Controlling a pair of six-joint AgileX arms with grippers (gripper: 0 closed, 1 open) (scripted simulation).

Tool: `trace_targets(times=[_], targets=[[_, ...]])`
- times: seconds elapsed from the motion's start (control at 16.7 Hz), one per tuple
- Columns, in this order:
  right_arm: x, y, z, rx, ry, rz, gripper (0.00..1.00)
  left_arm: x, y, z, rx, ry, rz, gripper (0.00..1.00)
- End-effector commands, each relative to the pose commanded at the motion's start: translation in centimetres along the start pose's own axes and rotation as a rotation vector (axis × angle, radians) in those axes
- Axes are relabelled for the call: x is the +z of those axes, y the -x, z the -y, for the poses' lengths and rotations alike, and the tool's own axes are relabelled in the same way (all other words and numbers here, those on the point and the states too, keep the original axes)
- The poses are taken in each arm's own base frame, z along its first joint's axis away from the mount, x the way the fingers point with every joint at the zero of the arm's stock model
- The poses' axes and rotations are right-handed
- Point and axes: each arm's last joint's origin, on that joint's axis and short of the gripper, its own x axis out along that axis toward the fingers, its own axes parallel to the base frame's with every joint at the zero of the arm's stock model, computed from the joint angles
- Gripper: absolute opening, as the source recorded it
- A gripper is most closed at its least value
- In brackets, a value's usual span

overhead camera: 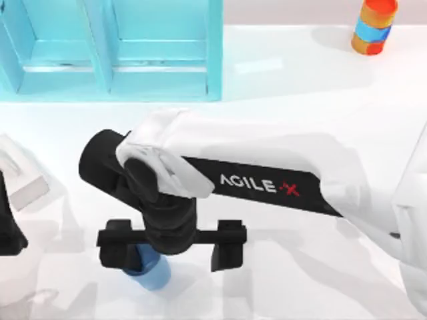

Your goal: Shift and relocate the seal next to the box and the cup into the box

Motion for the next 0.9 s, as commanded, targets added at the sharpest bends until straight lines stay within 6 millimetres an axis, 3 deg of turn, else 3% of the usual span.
trace_targets(times=[0.06,0.84,0.9], targets=[[0.0,0.0,0.0,0.0,0.0,0.0,1.0,0.0,0.0,0.0,0.0,0.0,0.0,1.0],[0.0,0.0,0.0,0.0,0.0,0.0,0.02,0.0,0.0,0.0,0.0,0.0,0.0,1.0],[0.0,0.0,0.0,0.0,0.0,0.0,0.0,0.0,0.0,0.0,0.0,0.0,0.0,1.0]])
